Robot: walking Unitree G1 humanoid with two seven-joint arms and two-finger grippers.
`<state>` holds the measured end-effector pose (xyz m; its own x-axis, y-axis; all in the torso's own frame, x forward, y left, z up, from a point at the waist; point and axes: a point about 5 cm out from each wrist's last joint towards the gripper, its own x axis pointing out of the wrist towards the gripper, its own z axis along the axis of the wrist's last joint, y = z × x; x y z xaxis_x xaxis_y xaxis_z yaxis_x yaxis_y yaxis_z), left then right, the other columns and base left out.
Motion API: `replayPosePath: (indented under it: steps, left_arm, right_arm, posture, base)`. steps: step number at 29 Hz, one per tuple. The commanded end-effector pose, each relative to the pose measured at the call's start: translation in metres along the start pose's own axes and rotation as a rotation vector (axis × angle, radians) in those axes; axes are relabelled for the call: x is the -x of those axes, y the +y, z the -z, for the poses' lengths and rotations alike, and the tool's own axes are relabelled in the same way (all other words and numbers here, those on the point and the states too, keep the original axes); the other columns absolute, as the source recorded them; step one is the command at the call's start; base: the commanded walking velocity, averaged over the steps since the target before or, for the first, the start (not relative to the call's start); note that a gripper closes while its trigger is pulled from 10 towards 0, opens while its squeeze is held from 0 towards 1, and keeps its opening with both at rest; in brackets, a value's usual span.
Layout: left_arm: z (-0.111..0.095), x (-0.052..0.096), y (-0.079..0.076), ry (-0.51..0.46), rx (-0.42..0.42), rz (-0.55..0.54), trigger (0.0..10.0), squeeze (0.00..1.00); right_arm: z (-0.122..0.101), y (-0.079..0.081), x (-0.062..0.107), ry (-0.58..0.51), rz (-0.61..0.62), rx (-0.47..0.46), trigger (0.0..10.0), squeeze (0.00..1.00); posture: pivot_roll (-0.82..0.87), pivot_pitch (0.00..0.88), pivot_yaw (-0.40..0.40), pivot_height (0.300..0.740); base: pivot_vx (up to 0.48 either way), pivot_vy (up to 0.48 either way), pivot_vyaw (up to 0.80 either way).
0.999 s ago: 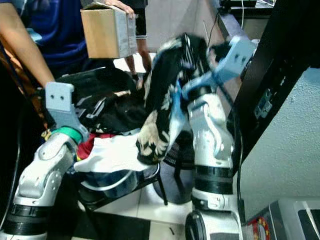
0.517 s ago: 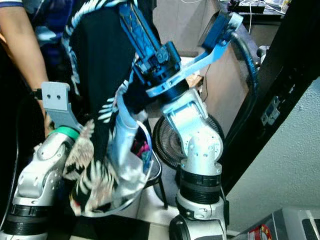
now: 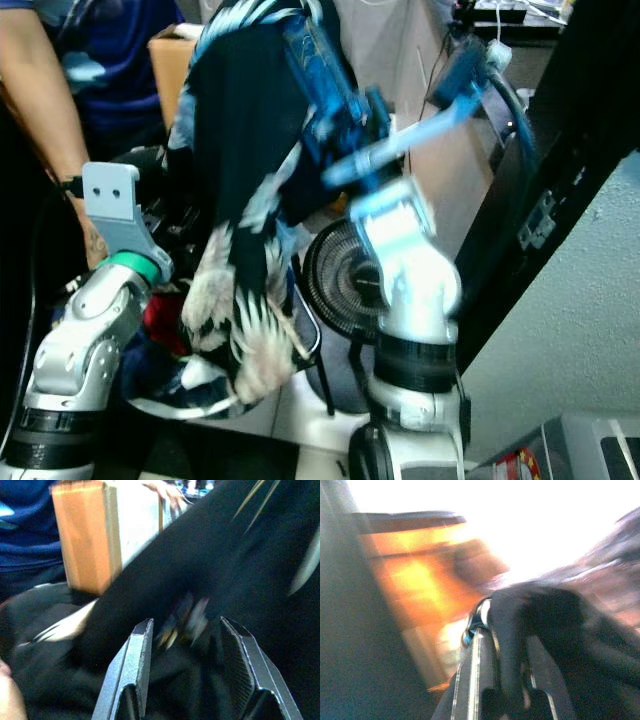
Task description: Clothes washing
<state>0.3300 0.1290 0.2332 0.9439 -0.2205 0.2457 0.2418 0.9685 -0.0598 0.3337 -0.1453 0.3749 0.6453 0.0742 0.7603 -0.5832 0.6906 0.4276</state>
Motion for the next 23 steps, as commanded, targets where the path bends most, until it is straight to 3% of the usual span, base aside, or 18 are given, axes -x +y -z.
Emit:
replayPosePath:
  steps: [1,7,11,13,15,16,17,23]
  left_arm:
    - [-0.001,0.002,0.005,-0.001,-0.002,-0.021,10.0,0.00]
    - [-0.001,0.002,0.004,-0.001,-0.001,-0.020,10.0,0.00]
    - [0.000,0.002,0.004,0.001,0.000,-0.019,10.0,0.00]
    - [0.000,0.002,0.003,0.003,-0.001,-0.015,10.0,0.00]
    - [0.000,0.002,0.003,0.004,0.000,-0.013,10.0,0.00]
    - [0.000,0.002,0.002,0.005,-0.001,-0.009,10.0,0.00]
    - [0.000,0.002,0.002,0.006,-0.001,-0.008,10.0,0.00]
    - [0.000,0.002,0.001,0.006,-0.003,-0.003,10.0,0.00]
  right_arm:
    - [-0.036,-0.011,-0.004,-0.223,0.107,0.159,10.0,0.00]
    - [-0.040,-0.023,0.000,-0.214,0.159,0.177,10.0,0.00]
    - [-0.032,-0.029,0.005,-0.114,0.152,0.259,10.0,0.00]
    - [-0.016,-0.031,0.011,-0.001,0.115,0.249,10.0,0.00]
    - [-0.010,-0.032,0.011,0.014,0.110,0.245,10.0,0.00]
    - [0.012,-0.032,0.017,0.141,0.060,0.262,10.0,0.00]
    - [0.021,-0.032,0.020,0.191,0.037,0.277,10.0,0.00]
    - [0.043,-0.037,0.037,0.299,0.036,0.276,10.0,0.00]
  posture:
    - [0.10,0.014,0.077,0.740]
    - [0.10,0.017,0.076,0.740]
    - [0.10,0.018,0.076,0.740]
    - [0.10,0.018,0.076,0.740]
    - [0.10,0.018,0.076,0.740]
    - [0.10,0.017,0.079,0.740]
    - [0.10,0.017,0.079,0.740]
    - [0.10,0.019,0.082,0.740]
  base:
    - [0.000,0.000,0.00]
    - [0.000,0.000,0.00]
    - [0.000,0.000,0.00]
    - [0.000,0.000,0.00]
    - [0.000,0.000,0.00]
    - [0.000,0.000,0.00]
    - [0.000,0.000,0.00]
    - [0.000,0.000,0.00]
